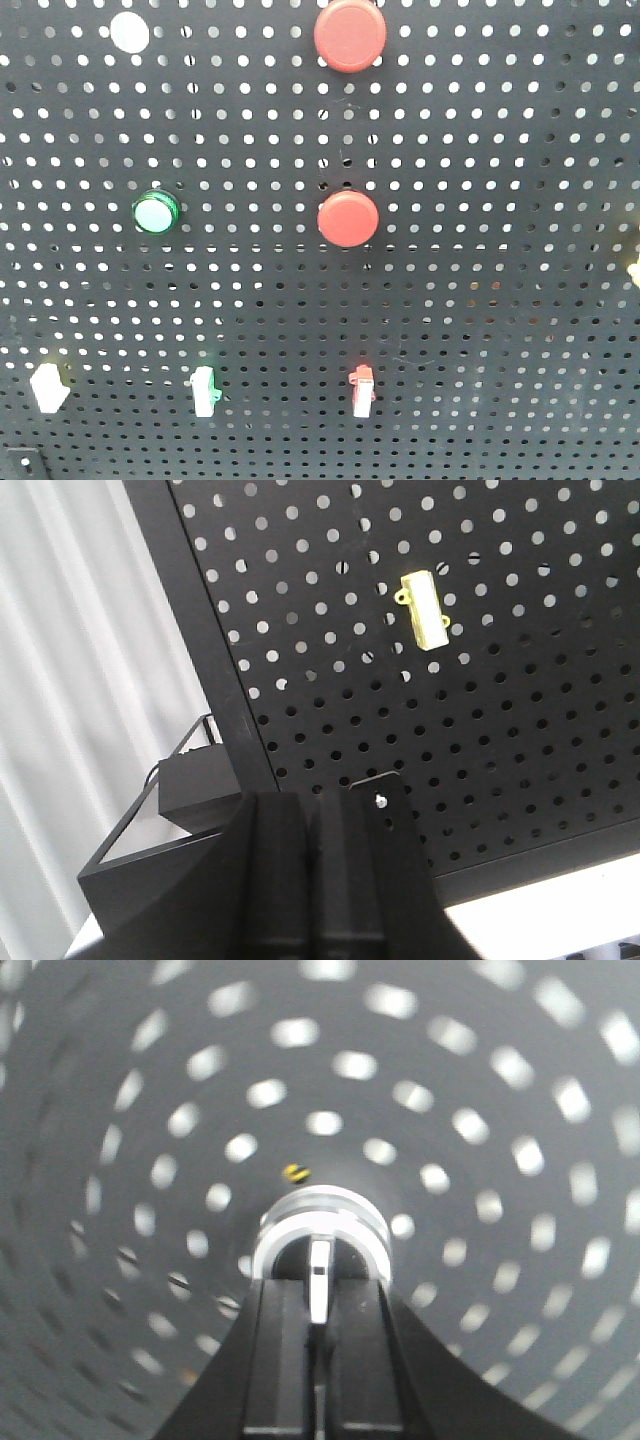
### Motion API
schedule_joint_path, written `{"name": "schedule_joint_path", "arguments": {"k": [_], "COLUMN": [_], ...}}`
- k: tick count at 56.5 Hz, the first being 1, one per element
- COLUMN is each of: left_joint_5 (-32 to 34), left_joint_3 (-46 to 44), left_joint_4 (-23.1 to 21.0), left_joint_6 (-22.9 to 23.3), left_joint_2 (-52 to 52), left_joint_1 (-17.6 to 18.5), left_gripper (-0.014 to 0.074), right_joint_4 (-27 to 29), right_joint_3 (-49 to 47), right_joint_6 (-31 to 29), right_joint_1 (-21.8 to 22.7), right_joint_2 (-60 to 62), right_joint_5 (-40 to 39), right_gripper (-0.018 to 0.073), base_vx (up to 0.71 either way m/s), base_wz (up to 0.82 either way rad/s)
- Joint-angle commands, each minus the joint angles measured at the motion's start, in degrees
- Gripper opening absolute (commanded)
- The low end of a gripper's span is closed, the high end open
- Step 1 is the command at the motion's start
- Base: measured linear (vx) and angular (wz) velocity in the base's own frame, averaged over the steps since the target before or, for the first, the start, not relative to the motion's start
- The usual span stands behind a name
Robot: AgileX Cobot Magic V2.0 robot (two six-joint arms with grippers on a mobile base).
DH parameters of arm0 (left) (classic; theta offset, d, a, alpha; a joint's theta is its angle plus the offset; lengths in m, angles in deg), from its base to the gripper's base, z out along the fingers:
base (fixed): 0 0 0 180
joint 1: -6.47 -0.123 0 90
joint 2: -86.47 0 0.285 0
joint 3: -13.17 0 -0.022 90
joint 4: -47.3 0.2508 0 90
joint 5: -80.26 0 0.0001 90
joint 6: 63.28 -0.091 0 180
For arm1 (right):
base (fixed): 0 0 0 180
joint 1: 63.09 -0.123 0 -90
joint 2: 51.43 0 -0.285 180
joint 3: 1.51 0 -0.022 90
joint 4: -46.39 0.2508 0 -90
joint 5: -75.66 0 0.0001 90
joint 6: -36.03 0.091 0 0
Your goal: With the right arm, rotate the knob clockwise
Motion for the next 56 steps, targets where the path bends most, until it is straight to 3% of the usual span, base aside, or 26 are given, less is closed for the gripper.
{"name": "schedule_joint_path", "arguments": {"k": [1,25,31,43,56], "left_joint_5": [4.35,4.35,4.35,4.35,4.35], "left_joint_3": [1.87,1.87,1.87,1.87,1.87], "left_joint_4": [-0.30,-0.30,-0.30,-0.30,-0.30], "left_joint_6": [0.22,0.22,0.22,0.22,0.22], "left_joint_2": [-0.95,-0.95,-0.95,-0.95,-0.95], "left_joint_1": [0.45,0.45,0.45,0.45,0.45], "left_gripper": [-0.0006,-0.0006,-0.0006,-0.0006,-0.0006], "right_joint_4": [-2.36,-1.45,-2.83,-4.84,-4.91], "right_joint_3": [-1.53,-1.53,-1.53,-1.53,-1.53], "right_joint_6": [10.45,60.27,66.08,68.32,78.68], "right_joint_1": [0.10,0.10,0.10,0.10,0.10], "right_joint_2": [0.16,0.16,0.16,0.21,0.21], "right_joint_5": [-6.17,-15.40,-15.66,-15.42,-15.42], "right_gripper": [-0.0008,-0.0008,-0.0008,-0.0008,-0.0008], "base_vx": [0.00,0.00,0.00,0.00,0.00], "base_wz": [0.00,0.00,0.00,0.00,0.00]}}
